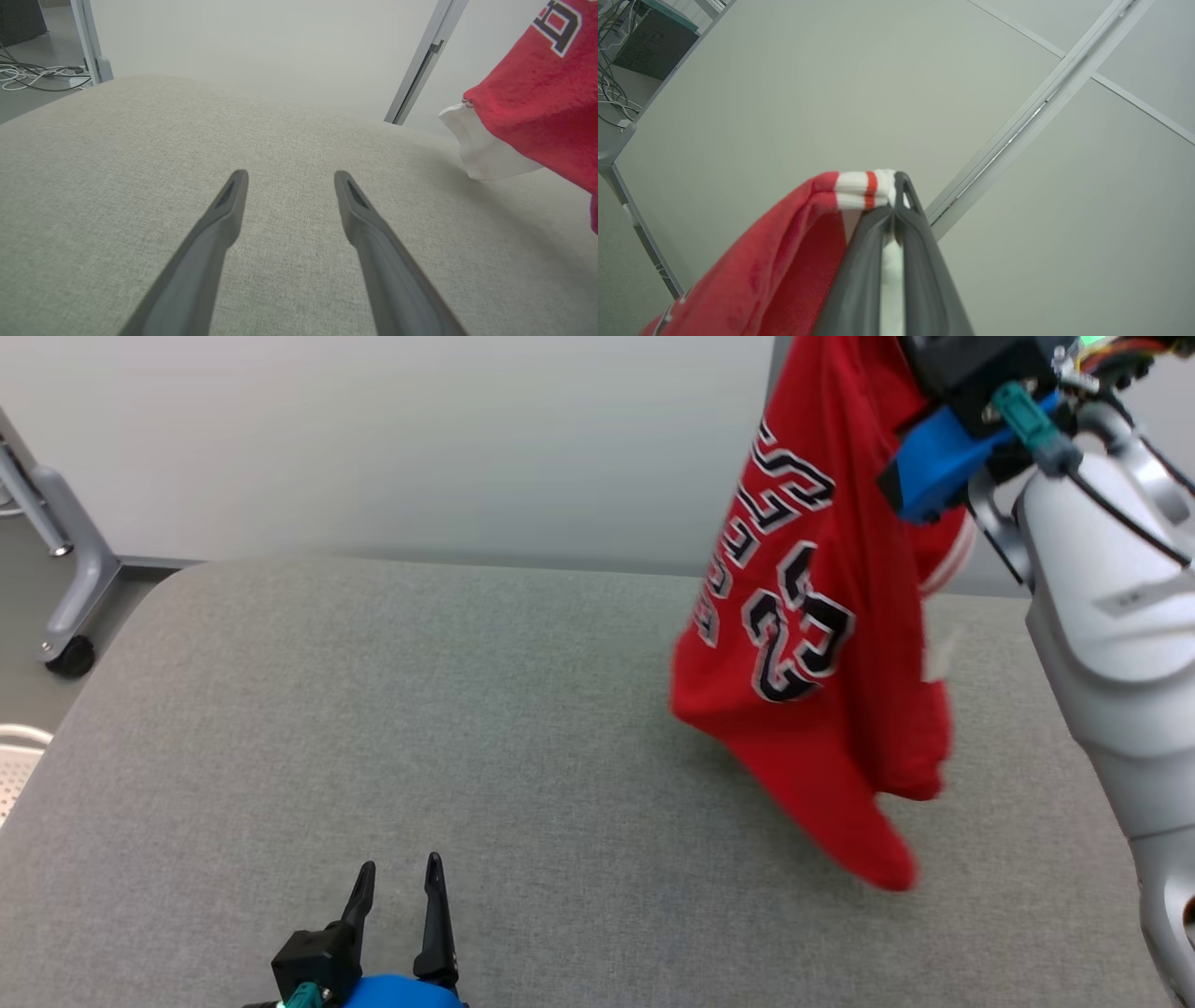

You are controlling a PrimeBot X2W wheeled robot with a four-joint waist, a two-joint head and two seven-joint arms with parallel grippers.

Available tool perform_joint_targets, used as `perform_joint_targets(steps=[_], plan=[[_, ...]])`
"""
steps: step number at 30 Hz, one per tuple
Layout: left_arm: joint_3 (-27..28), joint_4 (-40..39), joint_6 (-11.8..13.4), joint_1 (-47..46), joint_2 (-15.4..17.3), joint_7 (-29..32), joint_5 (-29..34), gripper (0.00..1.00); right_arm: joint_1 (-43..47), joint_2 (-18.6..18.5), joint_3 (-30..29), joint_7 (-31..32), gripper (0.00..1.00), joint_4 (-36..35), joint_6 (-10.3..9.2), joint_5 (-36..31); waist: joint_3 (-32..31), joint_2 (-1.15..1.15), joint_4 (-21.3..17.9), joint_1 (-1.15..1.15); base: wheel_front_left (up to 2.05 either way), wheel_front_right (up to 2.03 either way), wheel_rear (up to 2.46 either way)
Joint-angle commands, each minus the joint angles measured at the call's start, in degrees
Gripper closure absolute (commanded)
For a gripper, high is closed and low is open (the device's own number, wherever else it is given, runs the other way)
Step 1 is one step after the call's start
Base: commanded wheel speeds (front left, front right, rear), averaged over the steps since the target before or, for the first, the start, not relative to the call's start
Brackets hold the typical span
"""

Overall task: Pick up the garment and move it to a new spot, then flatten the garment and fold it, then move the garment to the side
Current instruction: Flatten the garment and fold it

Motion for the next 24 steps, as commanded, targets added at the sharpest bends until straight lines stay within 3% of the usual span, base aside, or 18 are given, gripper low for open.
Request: perform_joint_targets(steps=[1,7,16,20,21,22,23,24], plan=[[-0.21,0.1,0.11,-0.06,-0.02,-0.26,-0.2,0.0,-1.51,0.43,0.01,0.47,1.0,1.06,-0.01,0.21,0.53,0.0,0.78,0.0,0.0,0.0,0.0],[0.5,-0.71,0.79,0.26,-0.03,-0.26,-0.25,0.0,-1.91,-0.05,-0.55,0.48,1.0,6.06,-0.01,-0.62,1.1,0.0,0.15,0.0,0.0,0.0,0.0],[-0.7,-1.41,0.11,-3.0,-0.02,-0.26,0.82,0.0,11.17,-6.95,-3.81,-1.05,1.0,15.56,-0.01,-2.98,4.23,0.0,-5.16,0.0,0.0,0.0,0.0],[-1.43,-1.52,-0.48,-4.76,-0.01,-0.26,1.83,0.0,18.54,-7.84,-5.64,-1.75,0.98,19.84,-0.01,-4.51,5.62,0.0,-7.3,0.0,0.0,0.0,0.0],[-1.7,-1.46,-0.47,-5.16,-0.02,-0.26,1.95,0.0,19.95,-7.8,-6.37,-1.91,0.63,20.49,-0.01,-4.79,5.86,0.0,-7.74,0.0,0.0,0.0,0.0],[-1.79,-1.45,-0.58,-5.52,-0.02,-0.26,2.14,0.0,21.43,-7.41,-7.33,-2.04,0.1,21.07,-0.01,-4.94,6.14,0.0,-8.24,0.0,0.0,0.0,0.0],[-1.95,-1.34,-0.74,-5.79,-0.02,-0.26,2.18,0.0,22.76,-7.06,-8.55,-2.28,0.0,21.35,-0.01,-4.91,6.31,0.0,-8.6,0.0,0.0,0.0,0.0],[-2.03,-1.17,-0.85,-5.96,-0.01,-0.26,2.14,0.0,23.91,-6.61,-9.73,-2.46,0.0,21.34,-0.01,-5.25,6.43,0.0,-9.1,0.0,0.0,0.0,0.0]])
